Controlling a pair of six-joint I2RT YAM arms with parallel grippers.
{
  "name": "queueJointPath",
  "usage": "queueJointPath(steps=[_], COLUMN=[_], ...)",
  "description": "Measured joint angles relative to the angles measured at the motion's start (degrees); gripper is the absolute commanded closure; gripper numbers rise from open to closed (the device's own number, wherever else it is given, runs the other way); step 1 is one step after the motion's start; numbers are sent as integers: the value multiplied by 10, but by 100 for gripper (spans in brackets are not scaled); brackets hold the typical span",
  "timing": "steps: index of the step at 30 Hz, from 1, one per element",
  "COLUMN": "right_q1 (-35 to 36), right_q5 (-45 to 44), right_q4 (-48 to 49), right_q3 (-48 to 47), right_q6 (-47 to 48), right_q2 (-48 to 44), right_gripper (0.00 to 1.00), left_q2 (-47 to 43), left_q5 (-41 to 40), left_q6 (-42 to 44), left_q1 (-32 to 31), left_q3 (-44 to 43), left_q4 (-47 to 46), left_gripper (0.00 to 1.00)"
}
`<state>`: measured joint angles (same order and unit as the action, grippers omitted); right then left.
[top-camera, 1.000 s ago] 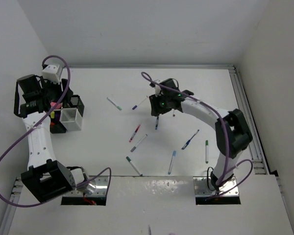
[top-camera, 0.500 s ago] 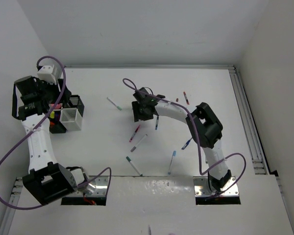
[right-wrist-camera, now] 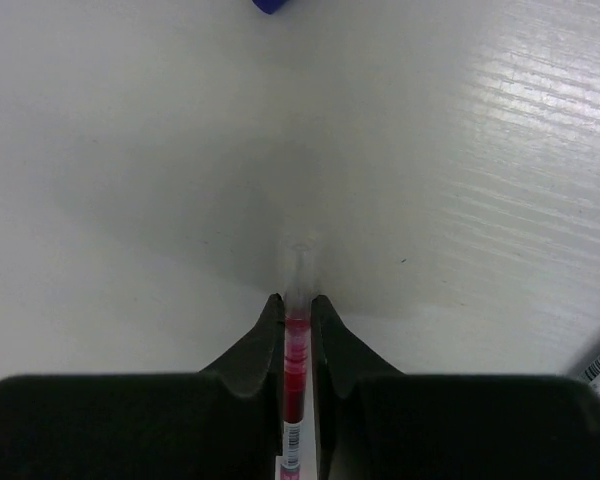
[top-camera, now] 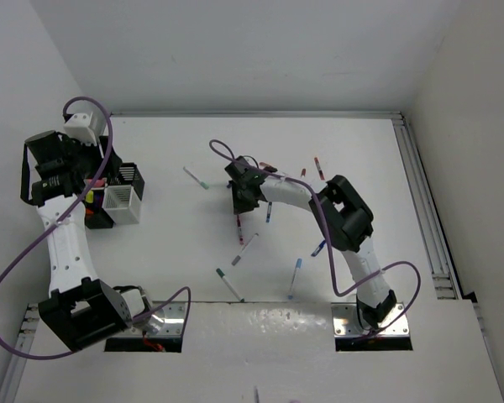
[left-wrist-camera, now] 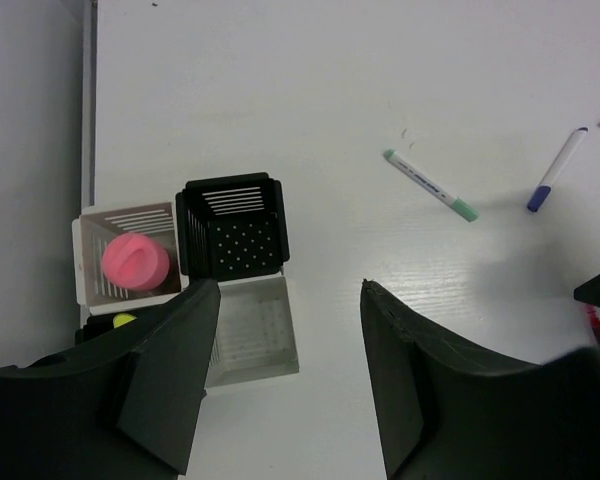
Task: Sort the stationery into containers
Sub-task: Pick up the pen from the center of the board.
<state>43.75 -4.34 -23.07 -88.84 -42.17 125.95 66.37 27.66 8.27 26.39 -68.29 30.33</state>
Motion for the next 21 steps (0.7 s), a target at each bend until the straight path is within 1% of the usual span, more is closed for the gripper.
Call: queueJointPath(steps=[1, 6, 9, 11, 13, 16, 18, 21], right_q1=[0, -2, -10, -21, -45, -80, -100, -113], right_q5=[1, 3, 20, 49, 76, 120, 158, 220], right_q4=[3, 5, 3, 7, 9, 25, 62, 131], right_q3=[1, 3, 3, 3, -6, -47, -67, -71], right_q6=[-2, -3, 0, 1, 1, -6, -11, -13], right_q2=[0, -3, -6, -12, -26, -46, -70, -123], right_gripper=[100, 100, 100, 100, 100, 100, 100, 100], left_q2=[0, 2, 1, -2, -7, -23, -31, -34], left_q5=[0, 20, 63, 102, 149, 224, 259, 291], left_q6=[0, 0, -5, -17, -51, -141, -199, -274], left_q1=[0, 0, 0, 0, 0, -12, -33, -83], left_q3=[0, 0, 13, 32, 56, 109, 136, 155], left_q4=[0, -1, -17, -35, -65, -152, -207, -275], left_gripper=[36, 36, 35, 35, 35, 35, 35, 35])
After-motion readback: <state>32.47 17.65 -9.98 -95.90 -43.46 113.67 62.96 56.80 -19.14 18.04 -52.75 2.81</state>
